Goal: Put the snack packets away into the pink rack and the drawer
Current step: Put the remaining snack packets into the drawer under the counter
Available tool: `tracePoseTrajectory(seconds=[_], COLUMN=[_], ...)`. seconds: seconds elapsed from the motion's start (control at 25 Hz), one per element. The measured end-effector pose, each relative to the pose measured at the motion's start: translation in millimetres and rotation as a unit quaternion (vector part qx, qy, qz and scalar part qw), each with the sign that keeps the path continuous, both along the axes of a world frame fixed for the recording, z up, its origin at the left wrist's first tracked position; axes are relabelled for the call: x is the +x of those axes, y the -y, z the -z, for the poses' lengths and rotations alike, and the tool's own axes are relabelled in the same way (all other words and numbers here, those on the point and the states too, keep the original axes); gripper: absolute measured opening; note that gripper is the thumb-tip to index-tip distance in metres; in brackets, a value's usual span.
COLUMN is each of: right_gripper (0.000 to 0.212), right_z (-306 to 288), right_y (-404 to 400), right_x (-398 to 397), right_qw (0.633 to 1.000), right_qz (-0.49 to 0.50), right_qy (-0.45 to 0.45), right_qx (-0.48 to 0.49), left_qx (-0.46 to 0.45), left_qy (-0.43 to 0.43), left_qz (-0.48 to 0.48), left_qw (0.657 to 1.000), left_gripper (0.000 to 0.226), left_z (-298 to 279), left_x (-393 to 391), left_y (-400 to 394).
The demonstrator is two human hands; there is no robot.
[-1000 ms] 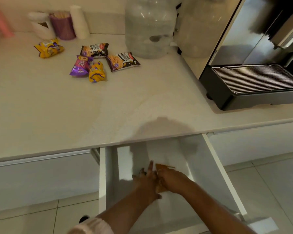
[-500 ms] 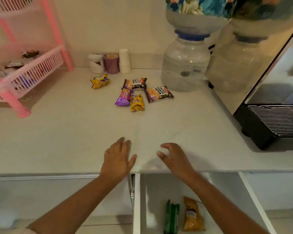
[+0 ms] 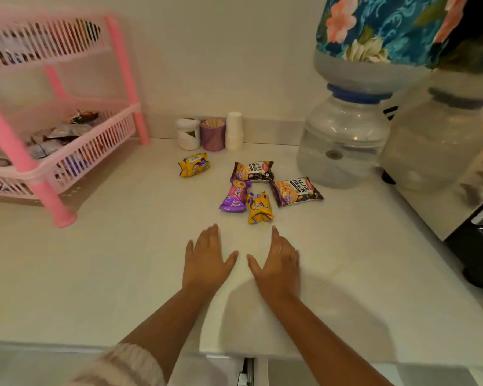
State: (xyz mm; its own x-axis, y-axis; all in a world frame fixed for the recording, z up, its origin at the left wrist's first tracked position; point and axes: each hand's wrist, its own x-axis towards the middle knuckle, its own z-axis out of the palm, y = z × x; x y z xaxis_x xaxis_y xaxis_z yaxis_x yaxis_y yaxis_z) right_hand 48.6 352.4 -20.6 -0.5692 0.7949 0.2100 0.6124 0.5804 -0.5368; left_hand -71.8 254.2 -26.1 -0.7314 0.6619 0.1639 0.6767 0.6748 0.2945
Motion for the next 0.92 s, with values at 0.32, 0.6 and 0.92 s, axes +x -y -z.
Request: tracePoseTrajectory(seconds=[0.32,0.6,0.92], right_gripper=[0.084,0.075,0.056], right_z=[-5.7,-2.0,-3.1], right_y=[-37.6,-71.9,-78.9], right_x=[-46.7,-72.5,-79.4], right_qw=[0.995,0.989,0.992], right_qz=[-0.001,-0.045,-0.036], right_qy=[0.061,-0.003,-0.032], right_qx=[0.082,0.142,0.119], left_qx=[0.052,0.04,0.108], left_qy=[-0.018,-0.05,0.001], left_qz=[0.086,0.13,0.185], left_qw=[0.995,0.989,0.977], left_gripper=[0.081,0.073,0.052], left_z=[4.4,2.6,-6.3], left_x=[-47.2,-85.7,-92.0], left_y=[-49.1,-93.2,-111.4])
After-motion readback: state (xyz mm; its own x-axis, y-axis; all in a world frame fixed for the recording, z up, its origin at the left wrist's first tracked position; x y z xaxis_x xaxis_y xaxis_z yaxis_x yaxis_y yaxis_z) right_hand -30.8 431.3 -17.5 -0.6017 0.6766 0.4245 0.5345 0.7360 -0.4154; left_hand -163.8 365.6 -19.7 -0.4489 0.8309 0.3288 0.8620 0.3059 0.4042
